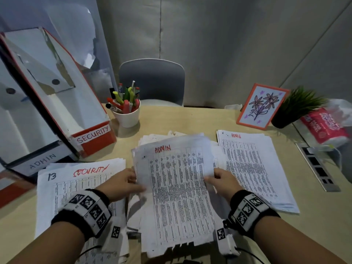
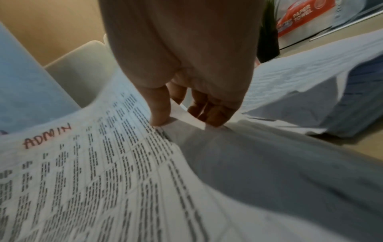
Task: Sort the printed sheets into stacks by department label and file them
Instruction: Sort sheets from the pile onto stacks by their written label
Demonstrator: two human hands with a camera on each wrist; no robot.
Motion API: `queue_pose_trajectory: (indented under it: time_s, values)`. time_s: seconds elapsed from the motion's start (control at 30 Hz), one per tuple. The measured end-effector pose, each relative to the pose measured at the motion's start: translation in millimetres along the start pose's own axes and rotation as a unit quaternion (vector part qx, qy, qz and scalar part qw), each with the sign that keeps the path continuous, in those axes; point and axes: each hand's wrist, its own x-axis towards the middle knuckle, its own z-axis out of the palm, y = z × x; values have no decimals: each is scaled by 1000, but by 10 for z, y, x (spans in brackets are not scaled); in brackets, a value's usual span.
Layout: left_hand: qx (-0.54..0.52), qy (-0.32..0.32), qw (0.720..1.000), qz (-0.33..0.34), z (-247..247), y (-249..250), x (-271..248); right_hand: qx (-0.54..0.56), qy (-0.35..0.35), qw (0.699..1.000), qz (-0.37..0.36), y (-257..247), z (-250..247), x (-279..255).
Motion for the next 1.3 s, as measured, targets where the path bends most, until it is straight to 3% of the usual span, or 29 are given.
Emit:
queue_pose_trajectory:
  time_s: [0.1,0.17,0.33,0.43,0.57,0.67,0.77,0.9,1.07,1.2,1.3]
  values:
    - [66,154,985,39,-18,128,-32,-12,1,999,-42,-158,-50,-67]
    - [79,196,974,82,-83,266,-100,-8,6,995,-100,-341,-136,-198]
    - [-61,253,942,211,-143,810,-400,29,68,958,-276,-749,-405,-524]
    - [-124,232,928,264,-67,815,-434,68,63,952,-293,-703,-406,-603]
    - [-48,225,949,216,192,478,-312,-35,-17,973,-226,-334,-231,-543]
    - [-32,242,950,195,320,373,-316,-96,-39,971,-217,-155,-98,-521]
    - [-59,264,944,187,326,421,-308,-32,-14,979,-199,-88,-99,-476]
    - [-34,245,950,191,253,544,-272,148,33,984,-91,-151,-239,-384]
    - [-45,181,977,106,214,486,-202,178,26,984,-18,-34,-774,-221]
    - [14,170,985,-3,91,86,-127,45,115,992,37,336,-1493,-90]
    - [43,181,979,-87,19,-149,-84,-29,138,985,95,531,-1945,-69]
